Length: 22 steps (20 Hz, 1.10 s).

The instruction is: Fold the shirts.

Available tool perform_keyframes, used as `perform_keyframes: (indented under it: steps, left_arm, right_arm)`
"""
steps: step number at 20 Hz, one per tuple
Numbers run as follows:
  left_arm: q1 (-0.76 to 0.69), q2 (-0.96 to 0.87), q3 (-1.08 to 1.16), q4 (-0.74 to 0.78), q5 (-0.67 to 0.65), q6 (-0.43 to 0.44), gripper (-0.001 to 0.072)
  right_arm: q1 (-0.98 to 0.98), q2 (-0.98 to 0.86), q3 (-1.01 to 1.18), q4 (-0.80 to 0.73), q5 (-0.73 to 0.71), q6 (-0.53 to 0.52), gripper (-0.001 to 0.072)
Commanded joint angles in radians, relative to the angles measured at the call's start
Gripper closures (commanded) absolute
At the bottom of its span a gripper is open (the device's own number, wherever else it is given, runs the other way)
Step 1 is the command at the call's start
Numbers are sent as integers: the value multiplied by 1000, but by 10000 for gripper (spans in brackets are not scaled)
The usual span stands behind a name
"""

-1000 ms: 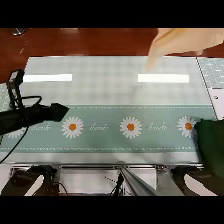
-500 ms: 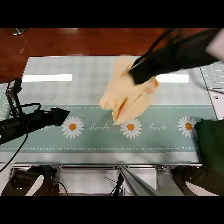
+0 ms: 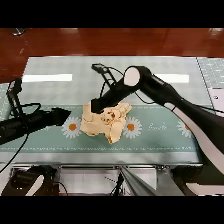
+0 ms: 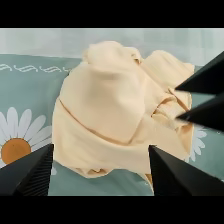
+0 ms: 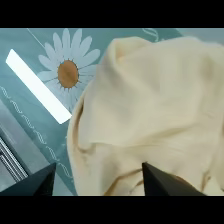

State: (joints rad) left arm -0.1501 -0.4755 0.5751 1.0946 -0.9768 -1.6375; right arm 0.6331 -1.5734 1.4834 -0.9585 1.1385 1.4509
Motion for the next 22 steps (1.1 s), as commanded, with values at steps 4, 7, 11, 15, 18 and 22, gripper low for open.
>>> perform_keyframes:
  steps: [4, 7, 11, 15, 18, 22]
  left_arm:
    - [0, -36, -1, -119, -86, 1, 5]
    - [-41, -178, -30, -331, -123, 66, 4]
    - [-95, -398, -35, -349, 11, 134, 4]
    - [-101, -591, -27, -590, 39, 341, 4]
    - [-126, -703, -18, -729, 51, 489, 23]
    - [-86, -747, 49, -729, -26, 583, 680]
  right_arm:
    - [-505, 219, 8, 40, 195, -80, 90]
    - [-767, 377, -172, 12, 145, -80, 90]
    - [-943, 553, -520, 43, 105, -139, 91]
    - [-937, 620, -729, 64, 84, -166, 91]
    - [-834, 620, -850, 99, 65, -167, 91]
    - [-560, 615, -954, 150, -42, -111, 91]
